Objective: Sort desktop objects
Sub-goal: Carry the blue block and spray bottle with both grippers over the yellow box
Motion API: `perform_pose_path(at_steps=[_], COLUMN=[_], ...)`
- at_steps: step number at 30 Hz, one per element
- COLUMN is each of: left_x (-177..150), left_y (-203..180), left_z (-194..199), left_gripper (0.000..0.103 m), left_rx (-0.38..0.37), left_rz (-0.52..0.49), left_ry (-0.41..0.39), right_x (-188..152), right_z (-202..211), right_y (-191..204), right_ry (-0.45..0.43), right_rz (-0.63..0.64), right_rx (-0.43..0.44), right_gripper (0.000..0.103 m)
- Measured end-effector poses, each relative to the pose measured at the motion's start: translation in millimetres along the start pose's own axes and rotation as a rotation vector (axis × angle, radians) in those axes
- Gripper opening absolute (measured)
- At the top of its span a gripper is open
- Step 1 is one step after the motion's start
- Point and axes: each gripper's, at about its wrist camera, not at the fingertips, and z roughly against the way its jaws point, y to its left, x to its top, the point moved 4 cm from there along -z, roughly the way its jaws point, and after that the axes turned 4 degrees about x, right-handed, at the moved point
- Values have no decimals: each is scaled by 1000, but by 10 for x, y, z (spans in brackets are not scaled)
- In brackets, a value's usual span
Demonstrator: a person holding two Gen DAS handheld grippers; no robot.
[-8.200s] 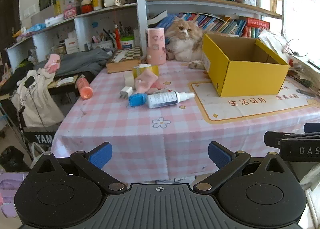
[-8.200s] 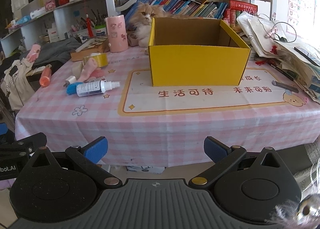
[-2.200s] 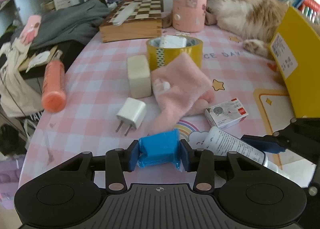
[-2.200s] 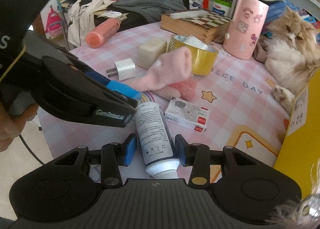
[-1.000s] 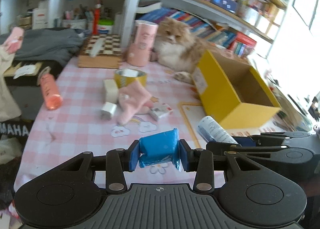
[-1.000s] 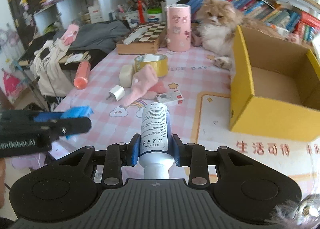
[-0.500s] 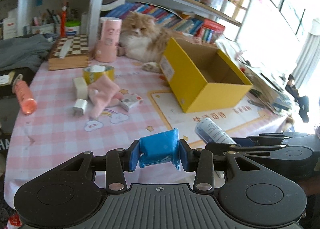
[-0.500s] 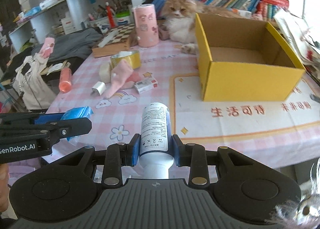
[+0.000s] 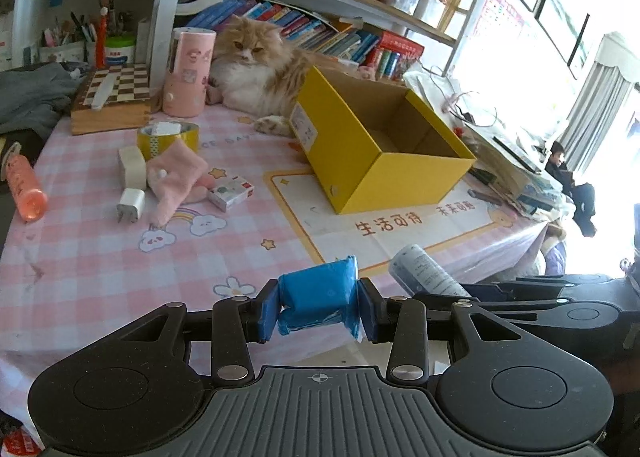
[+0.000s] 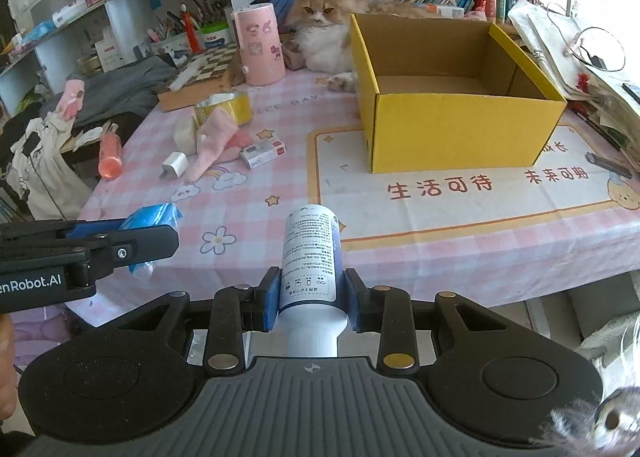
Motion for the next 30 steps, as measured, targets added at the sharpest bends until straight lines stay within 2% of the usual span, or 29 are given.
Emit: perform_pose_path(at_steps=[11, 19, 30], left_x=[16, 89, 141], left_y=[-183, -563, -938], left_z=[-113, -303, -553], left_gripper=[39, 39, 39], left_rx=[-34, -93, -112], left_rz=[-26, -123, -208], left_ry=[18, 30, 58], right_x=[-86, -118, -88], right_z=[64, 204, 236], right_y=[-139, -476, -893], right_ry=[9, -22, -23], right_rz=[-27, -97, -154], right_rx=[-22, -75, -98], right_gripper=[30, 30, 30])
